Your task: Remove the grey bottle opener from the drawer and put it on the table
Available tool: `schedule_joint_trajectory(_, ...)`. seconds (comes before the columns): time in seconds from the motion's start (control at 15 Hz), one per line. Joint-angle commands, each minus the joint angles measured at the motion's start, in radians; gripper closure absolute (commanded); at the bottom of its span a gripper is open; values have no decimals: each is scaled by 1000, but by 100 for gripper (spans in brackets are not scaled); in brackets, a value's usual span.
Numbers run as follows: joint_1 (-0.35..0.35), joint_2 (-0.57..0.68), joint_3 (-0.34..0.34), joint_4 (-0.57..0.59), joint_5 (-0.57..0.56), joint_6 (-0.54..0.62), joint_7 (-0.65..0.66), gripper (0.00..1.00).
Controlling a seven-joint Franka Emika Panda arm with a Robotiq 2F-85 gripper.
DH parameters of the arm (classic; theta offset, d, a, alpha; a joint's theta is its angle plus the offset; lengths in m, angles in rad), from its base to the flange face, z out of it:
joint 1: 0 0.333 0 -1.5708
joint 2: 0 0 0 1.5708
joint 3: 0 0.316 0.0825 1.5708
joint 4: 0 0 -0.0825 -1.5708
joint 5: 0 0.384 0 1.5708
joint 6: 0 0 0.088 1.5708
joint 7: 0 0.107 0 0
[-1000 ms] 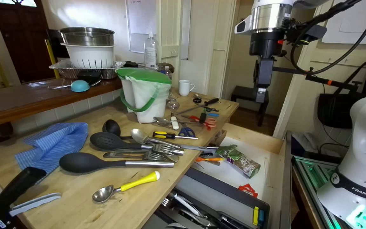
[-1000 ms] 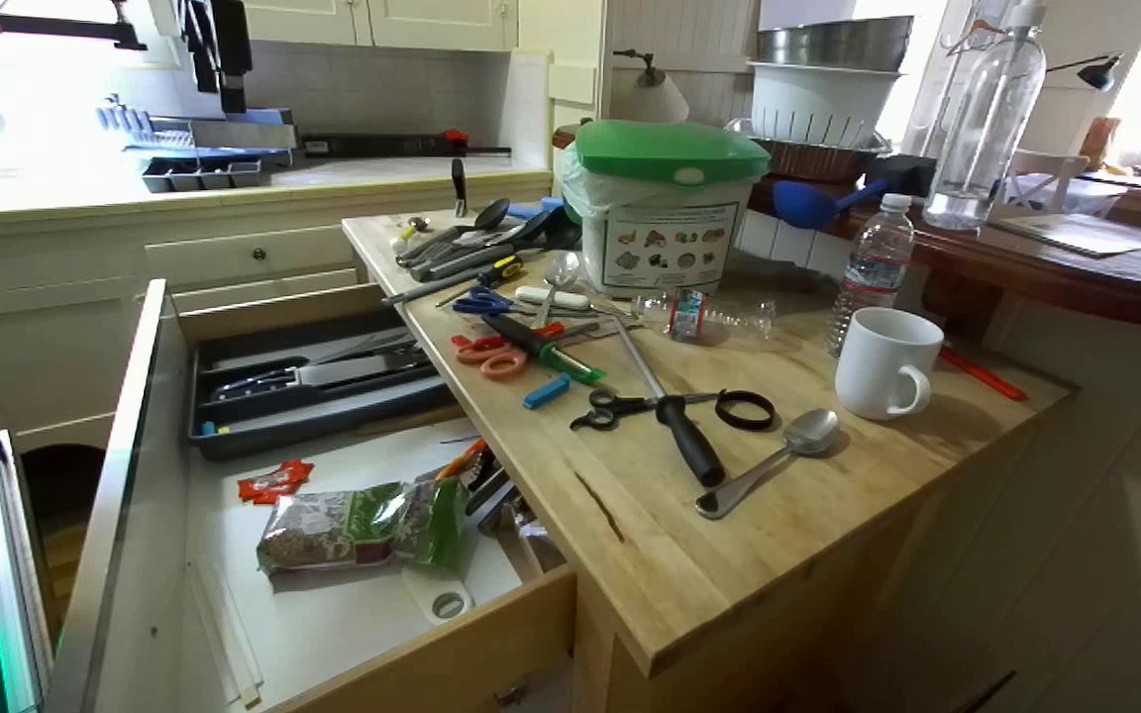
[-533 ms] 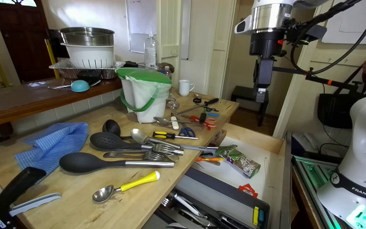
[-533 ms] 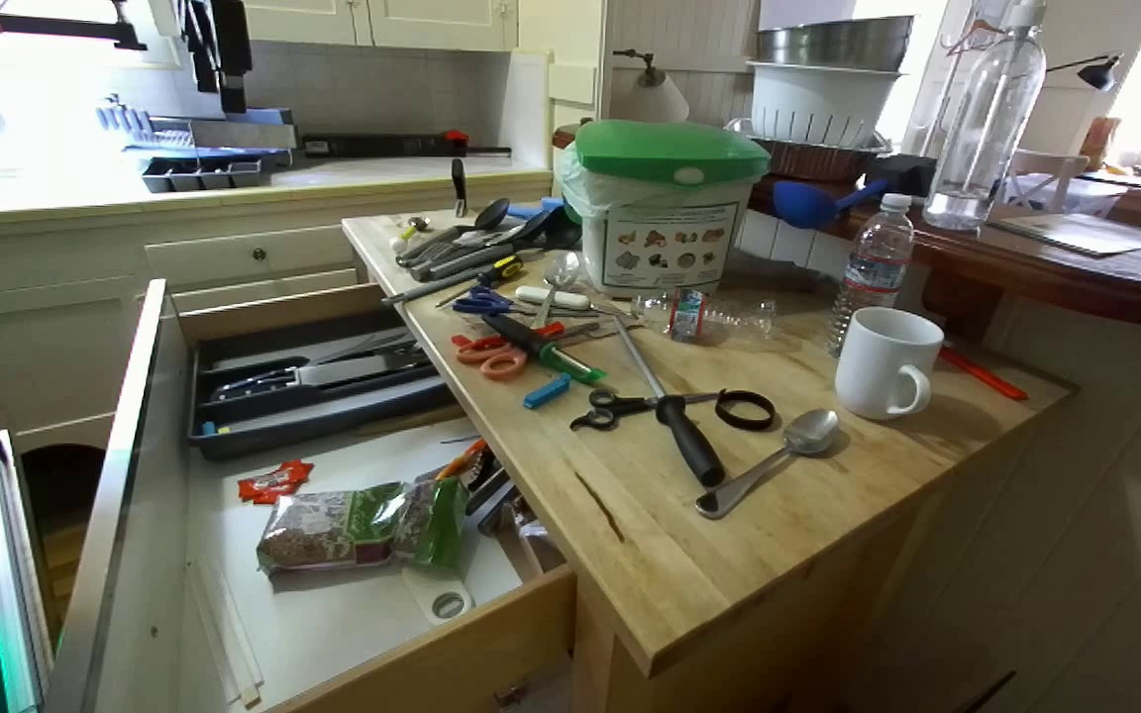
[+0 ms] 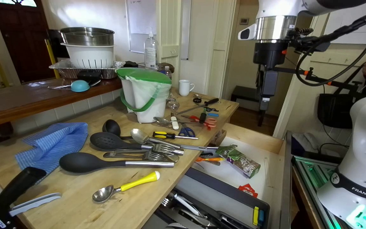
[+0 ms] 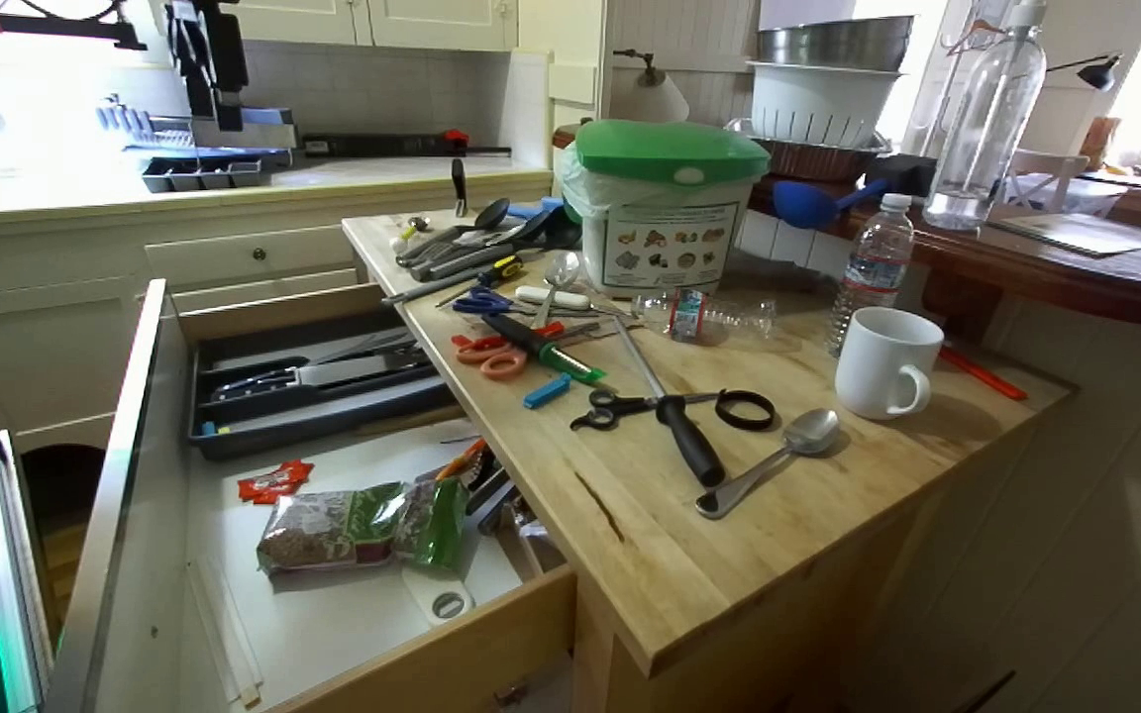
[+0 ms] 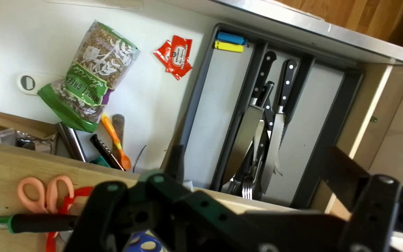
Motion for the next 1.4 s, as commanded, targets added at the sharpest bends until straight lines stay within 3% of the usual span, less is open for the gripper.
schedule_joint_trajectory(0.0,-29,-89,23,-152,-94,104,15,0)
schedule_joint_trajectory(0.53,-81,-39,-104,-315,-96,357,-113,0)
schedule_joint_trajectory(0.8,-101,2,-170,-342,-77,378,-196,0)
schedule_joint_trajectory(0.87,-88,22,-209,-318,-18,300,-234,0)
schedule_joint_trajectory(0.93,-104,-8,-161,-329,-66,339,-183,0)
schedule_joint_trajectory(1.2,-106,18,-194,-329,-31,327,-226,0)
schedule_joint_trajectory(1.33,-110,-20,-104,-396,-108,445,-129,0)
